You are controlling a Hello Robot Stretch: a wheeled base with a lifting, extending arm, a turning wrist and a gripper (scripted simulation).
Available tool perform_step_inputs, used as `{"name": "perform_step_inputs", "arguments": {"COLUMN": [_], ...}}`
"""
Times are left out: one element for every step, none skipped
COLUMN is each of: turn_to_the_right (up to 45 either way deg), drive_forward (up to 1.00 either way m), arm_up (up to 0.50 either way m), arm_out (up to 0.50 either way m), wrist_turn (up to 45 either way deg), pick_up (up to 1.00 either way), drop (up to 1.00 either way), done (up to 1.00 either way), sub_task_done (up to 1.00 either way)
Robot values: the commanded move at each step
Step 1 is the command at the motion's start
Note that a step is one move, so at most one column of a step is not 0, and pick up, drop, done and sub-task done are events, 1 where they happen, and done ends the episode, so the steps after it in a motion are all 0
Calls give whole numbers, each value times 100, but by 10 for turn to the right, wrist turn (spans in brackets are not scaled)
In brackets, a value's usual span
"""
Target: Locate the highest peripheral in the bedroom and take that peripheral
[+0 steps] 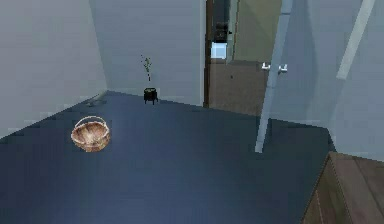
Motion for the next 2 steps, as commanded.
{"name": "perform_step_inputs", "arguments": {"turn_to_the_right": [0,0], "drive_forward": [0,0], "arm_up": [50,38], "arm_out": [0,0], "wrist_turn": [0,0], "pick_up": [0,0], "drop": [0,0], "done": [0,0], "sub_task_done": [0,0]}}
